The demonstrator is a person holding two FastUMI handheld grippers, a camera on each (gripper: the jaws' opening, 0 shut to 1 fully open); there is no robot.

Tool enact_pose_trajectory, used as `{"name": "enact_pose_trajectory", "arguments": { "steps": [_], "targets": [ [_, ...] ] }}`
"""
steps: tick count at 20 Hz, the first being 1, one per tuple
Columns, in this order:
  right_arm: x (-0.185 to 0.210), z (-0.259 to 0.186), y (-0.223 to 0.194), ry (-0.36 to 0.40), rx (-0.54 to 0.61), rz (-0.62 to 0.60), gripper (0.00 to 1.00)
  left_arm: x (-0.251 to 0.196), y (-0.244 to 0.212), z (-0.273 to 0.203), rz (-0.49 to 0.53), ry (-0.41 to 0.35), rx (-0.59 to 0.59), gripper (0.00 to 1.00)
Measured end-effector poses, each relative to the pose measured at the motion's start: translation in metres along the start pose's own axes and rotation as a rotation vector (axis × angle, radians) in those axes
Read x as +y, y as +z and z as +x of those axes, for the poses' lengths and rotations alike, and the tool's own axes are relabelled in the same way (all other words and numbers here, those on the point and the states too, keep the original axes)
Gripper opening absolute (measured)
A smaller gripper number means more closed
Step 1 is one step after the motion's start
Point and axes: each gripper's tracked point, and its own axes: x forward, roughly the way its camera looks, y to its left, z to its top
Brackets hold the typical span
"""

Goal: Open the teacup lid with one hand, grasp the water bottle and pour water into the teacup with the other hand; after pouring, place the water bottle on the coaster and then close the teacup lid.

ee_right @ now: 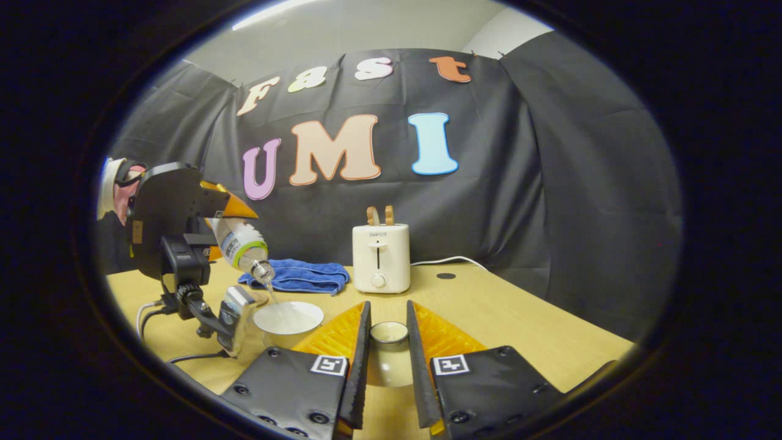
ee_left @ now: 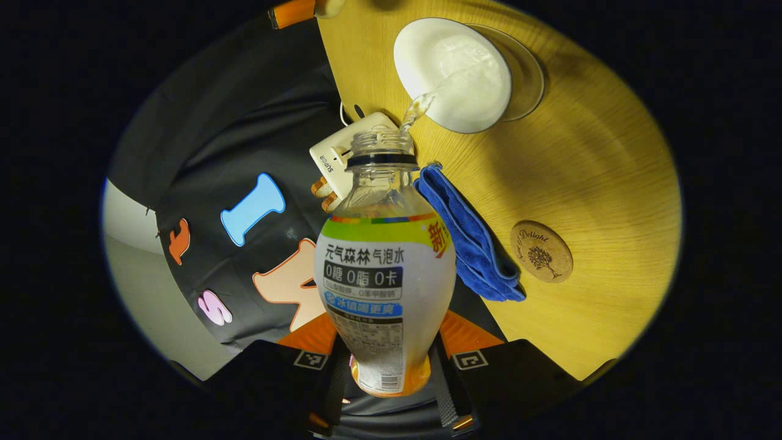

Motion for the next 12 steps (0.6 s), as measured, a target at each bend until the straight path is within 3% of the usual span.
{"name": "enact_pose_trajectory", "arguments": {
  "steps": [12],
  "targets": [
    [-0.0001,0.0002,0.0004,0.0,0.0,0.0,0.38,0.0037,-0.0024,-0.0026,0.045,0.0,0.011,0.58]
  ]
}}
